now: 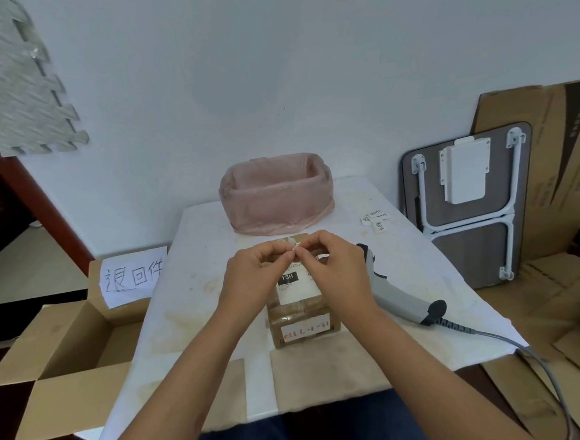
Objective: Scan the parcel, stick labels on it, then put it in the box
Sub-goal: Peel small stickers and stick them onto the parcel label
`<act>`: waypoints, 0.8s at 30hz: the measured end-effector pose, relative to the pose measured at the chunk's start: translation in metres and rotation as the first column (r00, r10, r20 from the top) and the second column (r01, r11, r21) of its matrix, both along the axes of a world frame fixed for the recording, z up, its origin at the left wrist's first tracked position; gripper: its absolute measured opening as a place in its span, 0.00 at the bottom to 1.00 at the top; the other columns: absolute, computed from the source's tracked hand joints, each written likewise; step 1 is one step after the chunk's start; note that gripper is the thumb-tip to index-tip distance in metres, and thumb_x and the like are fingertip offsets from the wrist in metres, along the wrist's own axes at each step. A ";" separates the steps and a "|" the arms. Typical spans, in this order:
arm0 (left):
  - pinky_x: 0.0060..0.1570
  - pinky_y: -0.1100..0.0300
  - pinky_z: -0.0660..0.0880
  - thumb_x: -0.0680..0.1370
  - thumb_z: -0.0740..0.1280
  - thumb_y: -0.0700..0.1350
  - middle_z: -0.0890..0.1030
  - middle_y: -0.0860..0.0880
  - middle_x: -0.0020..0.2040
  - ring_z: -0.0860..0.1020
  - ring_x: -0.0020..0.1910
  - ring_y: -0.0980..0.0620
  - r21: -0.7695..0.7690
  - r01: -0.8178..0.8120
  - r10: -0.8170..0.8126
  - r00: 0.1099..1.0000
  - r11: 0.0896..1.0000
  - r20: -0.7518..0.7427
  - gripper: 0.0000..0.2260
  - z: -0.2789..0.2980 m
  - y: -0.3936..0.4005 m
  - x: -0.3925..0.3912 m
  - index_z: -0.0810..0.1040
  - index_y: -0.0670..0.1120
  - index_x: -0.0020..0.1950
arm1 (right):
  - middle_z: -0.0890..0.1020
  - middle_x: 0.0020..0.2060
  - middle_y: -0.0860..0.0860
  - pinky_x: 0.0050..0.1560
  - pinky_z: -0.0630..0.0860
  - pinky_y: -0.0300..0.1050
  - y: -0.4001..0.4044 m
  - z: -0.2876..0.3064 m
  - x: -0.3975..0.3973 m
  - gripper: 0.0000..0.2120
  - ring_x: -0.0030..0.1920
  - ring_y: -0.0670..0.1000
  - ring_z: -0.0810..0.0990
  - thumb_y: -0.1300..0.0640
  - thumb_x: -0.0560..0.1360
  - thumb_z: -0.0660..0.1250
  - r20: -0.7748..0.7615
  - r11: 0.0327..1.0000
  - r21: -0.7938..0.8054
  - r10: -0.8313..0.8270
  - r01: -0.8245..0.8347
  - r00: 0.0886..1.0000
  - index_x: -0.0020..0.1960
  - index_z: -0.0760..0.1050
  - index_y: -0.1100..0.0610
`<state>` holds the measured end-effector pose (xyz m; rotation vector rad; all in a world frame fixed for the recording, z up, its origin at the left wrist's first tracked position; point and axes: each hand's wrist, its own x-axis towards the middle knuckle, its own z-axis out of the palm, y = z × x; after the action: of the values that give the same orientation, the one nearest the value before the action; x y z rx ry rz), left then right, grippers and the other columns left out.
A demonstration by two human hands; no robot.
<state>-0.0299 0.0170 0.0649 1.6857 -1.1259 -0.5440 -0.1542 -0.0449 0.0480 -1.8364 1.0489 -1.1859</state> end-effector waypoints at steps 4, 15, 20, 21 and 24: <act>0.50 0.67 0.73 0.76 0.71 0.49 0.86 0.60 0.45 0.81 0.49 0.66 0.009 -0.007 0.006 0.995 1.000 0.103 0.05 0.004 0.000 -0.002 0.87 0.57 0.48 | 0.84 0.38 0.45 0.44 0.78 0.37 -0.001 0.002 0.000 0.04 0.42 0.42 0.81 0.55 0.74 0.70 -0.044 0.999 -0.031 -0.012 0.011 0.999 0.44 0.81 0.55; 0.36 0.81 0.70 0.77 0.72 0.47 0.85 0.59 0.41 0.80 0.39 0.72 0.004 0.011 -0.011 0.993 1.000 0.119 0.06 0.007 0.000 -0.010 0.87 0.56 0.49 | 0.82 0.38 0.44 0.46 0.80 0.49 0.000 0.001 -0.001 0.03 0.41 0.43 0.82 0.55 0.74 0.68 -0.088 0.998 -0.033 -0.046 0.044 0.995 0.41 0.78 0.52; 0.37 0.81 0.70 0.77 0.71 0.45 0.86 0.58 0.41 0.79 0.36 0.72 0.002 0.021 -0.021 0.993 1.000 0.119 0.06 0.009 0.001 -0.014 0.87 0.54 0.49 | 0.82 0.38 0.44 0.46 0.80 0.49 0.001 0.003 -0.003 0.03 0.41 0.44 0.81 0.55 0.73 0.68 -0.088 0.999 -0.009 -0.047 0.047 0.995 0.42 0.78 0.53; 0.37 0.81 0.70 0.77 0.72 0.46 0.86 0.58 0.41 0.79 0.36 0.72 0.003 0.019 -0.020 0.993 1.000 0.118 0.06 0.009 0.001 -0.014 0.87 0.54 0.49 | 0.82 0.38 0.44 0.47 0.80 0.49 0.001 0.003 -0.003 0.03 0.41 0.44 0.81 0.55 0.73 0.68 -0.089 0.999 -0.005 -0.050 0.050 0.995 0.42 0.78 0.53; 0.38 0.79 0.71 0.77 0.72 0.47 0.86 0.57 0.41 0.80 0.36 0.72 0.014 0.015 -0.016 0.992 1.000 0.122 0.05 0.010 0.000 -0.016 0.87 0.54 0.49 | 0.82 0.38 0.44 0.46 0.80 0.50 0.001 0.003 -0.003 0.03 0.40 0.44 0.81 0.55 0.73 0.67 -0.090 0.998 0.010 -0.058 0.059 0.994 0.42 0.77 0.53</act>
<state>-0.0456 0.0175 0.0749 1.7421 -1.2263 -0.4636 -0.1572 -0.0438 0.0505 -1.8760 1.1647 -1.1364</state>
